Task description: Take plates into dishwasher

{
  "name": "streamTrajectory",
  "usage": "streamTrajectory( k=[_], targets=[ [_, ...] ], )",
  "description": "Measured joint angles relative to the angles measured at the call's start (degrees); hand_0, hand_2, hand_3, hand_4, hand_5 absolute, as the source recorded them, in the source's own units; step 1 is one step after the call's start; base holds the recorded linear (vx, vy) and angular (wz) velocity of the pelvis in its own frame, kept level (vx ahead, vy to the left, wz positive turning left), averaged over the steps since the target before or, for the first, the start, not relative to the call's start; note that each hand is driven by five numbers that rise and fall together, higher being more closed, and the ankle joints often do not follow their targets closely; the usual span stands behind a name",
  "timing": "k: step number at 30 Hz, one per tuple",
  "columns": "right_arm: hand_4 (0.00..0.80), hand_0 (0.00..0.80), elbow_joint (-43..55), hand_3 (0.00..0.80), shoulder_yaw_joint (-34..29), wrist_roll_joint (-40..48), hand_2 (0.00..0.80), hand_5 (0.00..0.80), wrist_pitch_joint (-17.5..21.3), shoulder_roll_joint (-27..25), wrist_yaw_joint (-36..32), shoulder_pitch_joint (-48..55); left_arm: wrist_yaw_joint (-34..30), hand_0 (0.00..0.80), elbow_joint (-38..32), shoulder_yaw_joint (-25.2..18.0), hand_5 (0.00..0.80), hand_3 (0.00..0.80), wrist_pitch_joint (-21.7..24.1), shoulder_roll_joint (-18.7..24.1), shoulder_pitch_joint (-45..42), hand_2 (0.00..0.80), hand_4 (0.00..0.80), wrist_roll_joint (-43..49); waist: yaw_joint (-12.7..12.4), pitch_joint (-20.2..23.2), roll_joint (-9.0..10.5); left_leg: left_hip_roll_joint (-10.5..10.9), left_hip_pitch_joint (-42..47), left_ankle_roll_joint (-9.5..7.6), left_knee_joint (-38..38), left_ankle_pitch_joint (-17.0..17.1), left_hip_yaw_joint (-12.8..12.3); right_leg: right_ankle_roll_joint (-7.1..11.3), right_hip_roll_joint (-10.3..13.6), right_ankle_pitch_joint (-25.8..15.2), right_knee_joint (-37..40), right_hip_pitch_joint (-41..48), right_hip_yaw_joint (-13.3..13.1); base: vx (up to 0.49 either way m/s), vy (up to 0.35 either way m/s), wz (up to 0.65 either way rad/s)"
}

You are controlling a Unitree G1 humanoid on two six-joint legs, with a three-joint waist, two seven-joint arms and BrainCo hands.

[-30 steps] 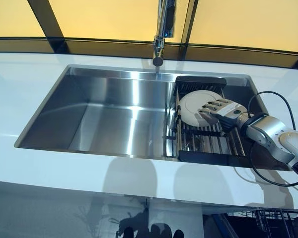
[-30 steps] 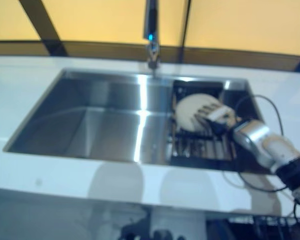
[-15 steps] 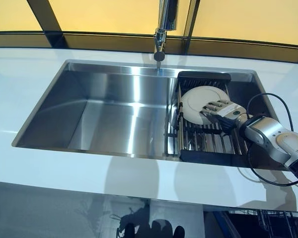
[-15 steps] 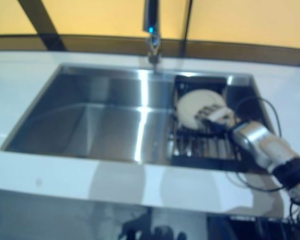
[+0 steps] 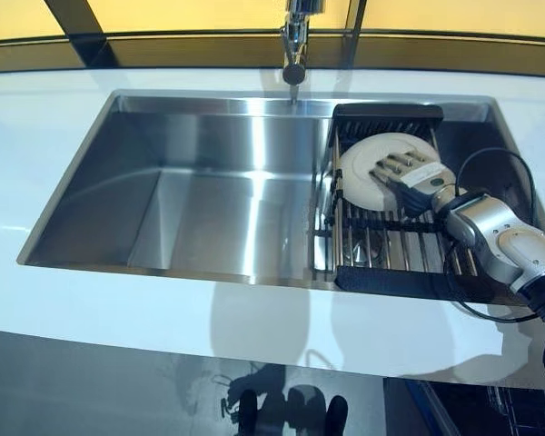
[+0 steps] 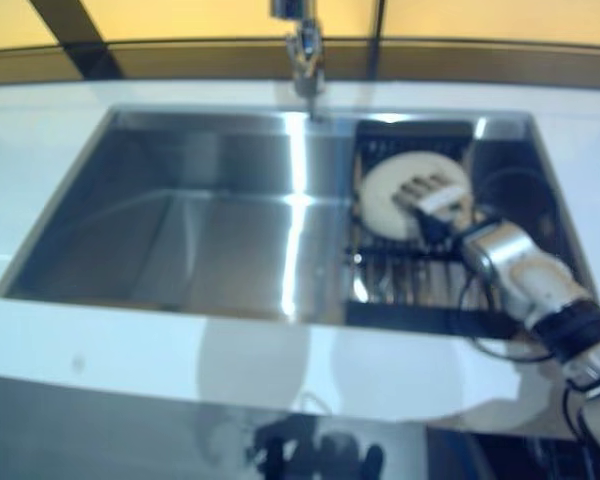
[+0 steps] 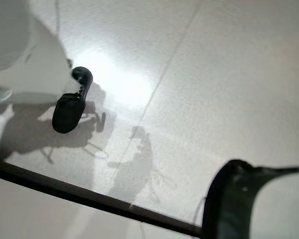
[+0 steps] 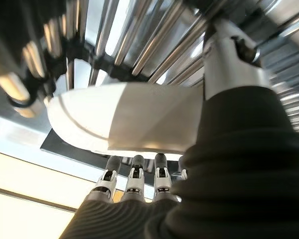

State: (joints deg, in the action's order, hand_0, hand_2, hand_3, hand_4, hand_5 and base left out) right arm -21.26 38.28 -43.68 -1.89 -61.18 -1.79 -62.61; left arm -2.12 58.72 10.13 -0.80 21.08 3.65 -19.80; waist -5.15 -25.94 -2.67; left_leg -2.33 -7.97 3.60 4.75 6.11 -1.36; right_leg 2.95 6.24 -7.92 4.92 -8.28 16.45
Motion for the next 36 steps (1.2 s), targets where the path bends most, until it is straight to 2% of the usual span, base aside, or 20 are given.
streamTrajectory(
  k=[10,12,13,14,15,16,21,36],
  targets=[
    [0.000,0.000,-2.01,0.000,3.64,-1.92,0.000,0.000,-2.38,0.10,1.44,-3.19,0.03,0.000,-1.80,1.14,0.000,0.000,-0.03,0.04,-0.04,0.000,0.000,-1.51,-0.36,-0.35,-0.54,0.07,-0.98,-0.03,0.01,0.58,0.03,-0.15,0.05,-0.37,0.01,-1.00,0.06,0.002,0.011,0.00],
    [0.367,0.367,-2.87,0.367,5.44,-3.05,0.367,0.367,-3.06,0.27,1.41,-4.70,0.03,0.000,-2.02,1.22,0.000,0.000,-0.09,0.04,-0.07,0.000,0.000,-2.17,-0.39,-0.36,-0.57,0.07,-1.35,-0.04,0.02,0.83,0.03,0.03,0.09,-0.40,0.02,-1.42,0.07,-0.010,0.017,0.00],
    [0.464,0.464,-2.93,0.464,5.44,-3.30,0.464,0.464,-3.11,0.30,1.44,-4.86,0.03,0.000,-2.17,1.23,0.000,0.000,-0.09,0.04,-0.07,0.000,0.000,-2.46,-0.38,-0.36,-0.57,0.07,-1.56,-0.04,0.02,0.89,0.04,0.04,0.11,-0.47,0.03,-1.64,0.07,0.000,0.000,0.00],
    [0.511,0.511,-2.93,0.511,5.47,-4.09,0.511,0.511,-3.21,0.35,1.53,-5.09,0.04,0.000,-2.38,1.23,0.000,0.000,-0.10,0.04,-0.07,0.000,0.000,-2.46,-0.36,-0.37,-0.58,0.07,-1.82,-0.05,0.02,0.97,0.04,0.06,0.11,-0.58,0.03,-1.90,0.06,0.000,0.000,0.00],
    [0.737,0.737,-2.94,0.737,5.61,-6.33,0.737,0.737,-3.51,0.40,2.10,-5.40,0.04,0.000,-3.05,1.26,0.000,0.000,-0.19,0.03,-0.07,0.000,0.000,-2.46,-0.35,-0.42,-0.69,0.06,-2.42,-0.07,0.03,1.24,0.06,-0.02,0.12,-0.93,0.02,-2.45,0.05,0.000,0.000,0.00],
    [0.800,0.800,-2.93,0.800,5.61,-7.75,0.800,0.800,-3.51,0.41,2.55,-5.49,0.03,0.000,-3.47,1.26,0.000,0.000,-0.18,0.04,-0.07,0.000,0.000,-2.48,-0.35,-0.46,-0.77,0.05,-2.62,-0.05,0.03,1.47,0.10,-0.02,0.13,-1.13,0.03,-2.63,0.05,0.000,0.000,0.00],
    [0.800,0.800,-4.01,0.800,6.95,-11.90,0.800,0.800,-4.25,0.58,5.18,-6.41,-0.01,0.000,-3.57,2.16,0.000,0.000,-0.13,0.00,-0.12,0.000,0.000,-2.49,-0.55,-0.67,-1.17,-0.23,-2.89,0.04,0.06,1.97,0.11,0.29,0.20,-1.58,0.06,-2.89,0.05,0.000,0.000,0.00],
    [0.800,0.800,-8.10,0.800,9.41,-11.59,0.800,0.800,-8.95,1.58,17.46,-6.24,0.09,0.000,-3.90,2.29,0.000,0.000,-0.11,-0.12,-0.22,0.000,0.000,-2.48,-0.34,-0.87,-1.76,-0.11,-3.67,-0.23,0.06,2.68,0.16,0.04,0.28,-2.23,0.03,-3.65,0.09,0.000,0.000,0.00]
  ],
)
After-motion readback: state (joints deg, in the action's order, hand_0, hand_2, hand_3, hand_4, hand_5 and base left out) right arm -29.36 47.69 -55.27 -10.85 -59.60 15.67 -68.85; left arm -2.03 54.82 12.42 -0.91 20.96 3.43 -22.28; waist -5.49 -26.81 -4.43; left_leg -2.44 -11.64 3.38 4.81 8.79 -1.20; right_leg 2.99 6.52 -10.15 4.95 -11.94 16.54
